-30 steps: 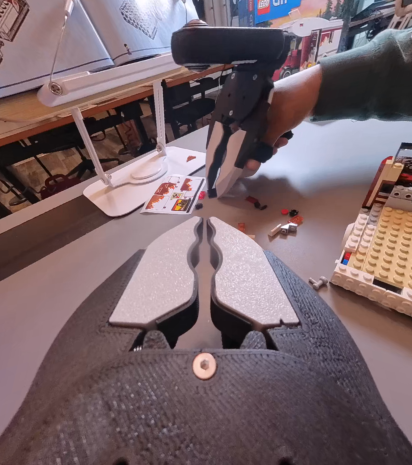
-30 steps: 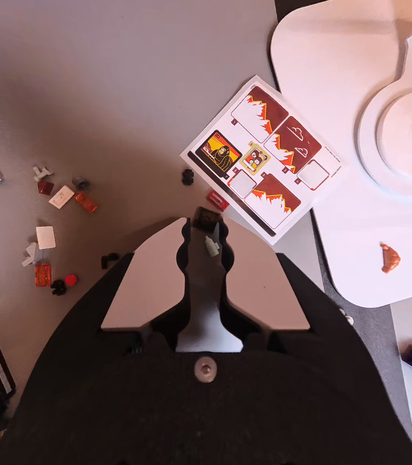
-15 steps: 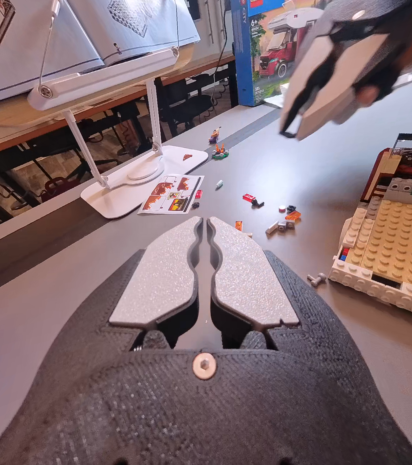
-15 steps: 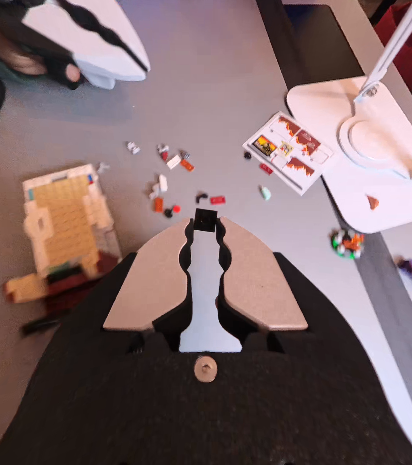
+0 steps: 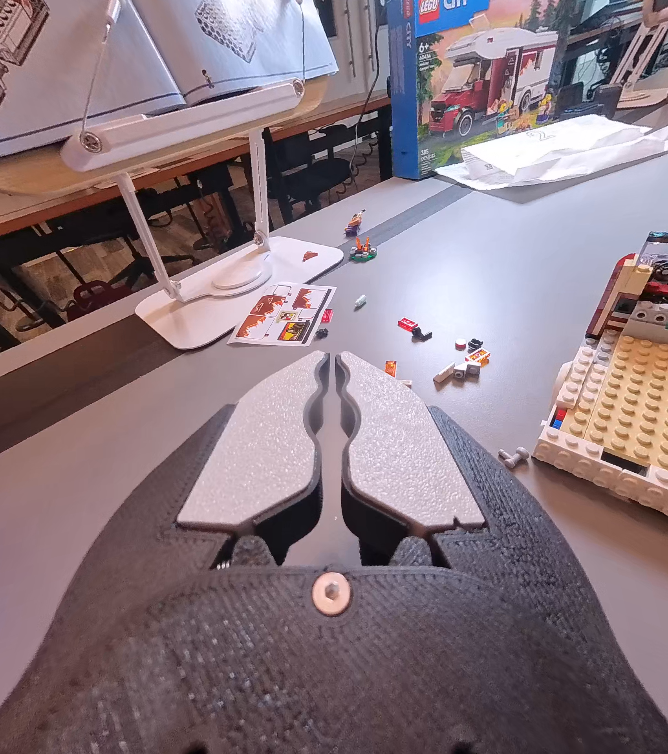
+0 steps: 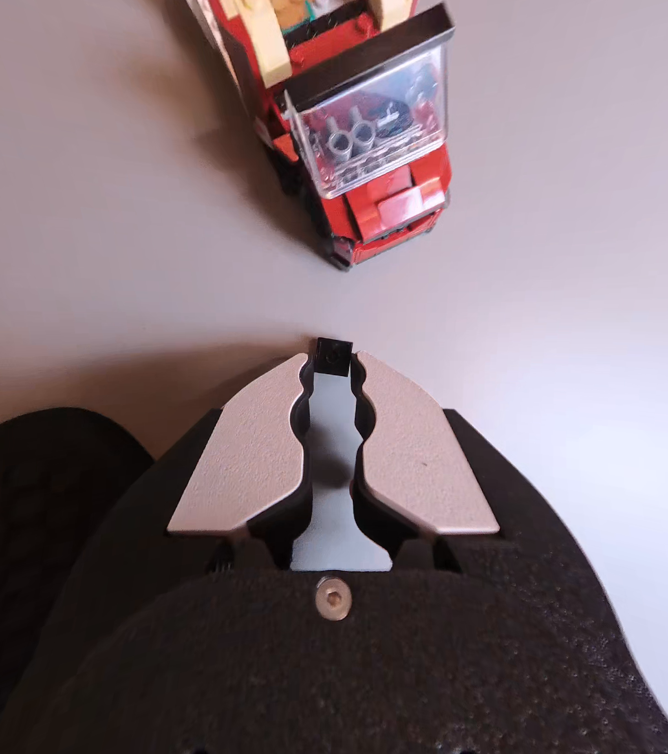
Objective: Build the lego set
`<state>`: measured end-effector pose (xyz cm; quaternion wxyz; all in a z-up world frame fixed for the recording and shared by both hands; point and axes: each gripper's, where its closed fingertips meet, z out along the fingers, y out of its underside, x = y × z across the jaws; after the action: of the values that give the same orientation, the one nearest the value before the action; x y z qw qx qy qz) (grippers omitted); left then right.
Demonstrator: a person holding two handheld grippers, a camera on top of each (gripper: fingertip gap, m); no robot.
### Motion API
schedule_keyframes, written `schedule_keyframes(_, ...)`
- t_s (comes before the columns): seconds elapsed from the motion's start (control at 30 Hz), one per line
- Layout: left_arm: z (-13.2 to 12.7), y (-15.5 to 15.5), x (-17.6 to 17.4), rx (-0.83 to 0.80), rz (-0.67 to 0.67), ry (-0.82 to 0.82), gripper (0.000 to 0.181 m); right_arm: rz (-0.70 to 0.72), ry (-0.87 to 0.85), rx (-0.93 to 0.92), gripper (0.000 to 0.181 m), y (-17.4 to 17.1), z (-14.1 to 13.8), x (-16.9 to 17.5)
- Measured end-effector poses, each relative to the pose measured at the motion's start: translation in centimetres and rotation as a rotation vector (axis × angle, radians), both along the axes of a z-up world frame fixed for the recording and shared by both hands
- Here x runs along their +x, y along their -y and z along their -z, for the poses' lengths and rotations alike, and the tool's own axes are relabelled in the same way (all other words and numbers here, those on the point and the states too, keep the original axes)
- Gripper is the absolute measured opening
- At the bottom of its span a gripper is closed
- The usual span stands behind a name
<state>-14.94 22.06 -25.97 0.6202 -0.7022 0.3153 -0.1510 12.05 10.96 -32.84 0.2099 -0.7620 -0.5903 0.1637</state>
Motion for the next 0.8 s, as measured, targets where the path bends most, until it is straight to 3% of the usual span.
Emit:
schedule_keyframes(0.33, 0.0, 0.0, -0.2, -0.007, -0.005, 0.010, 0.002, -0.012, -0.007, -0.025, 0.018, 0.5, 0.4, -0.7)
schedule_keyframes(0.4, 0.0, 0.1, -0.2, -0.006, -0.003, 0.008, 0.002, -0.014, -0.006, -0.019, 0.025, 0.3, 0.2, -0.8)
schedule_keyframes(0.63, 0.0, 0.1, 0.0, -0.005, 0.007, 0.003, 0.002, -0.057, -0.066, -0.048, 0.036, -1.3, -3.1, -2.0)
schedule_keyframes(0.8, 0.0, 0.2, 0.0, -0.003, 0.012, 0.002, 0.002, -0.107, -0.039, -0.059, 0.038, -1.9, -3.3, -2.8)
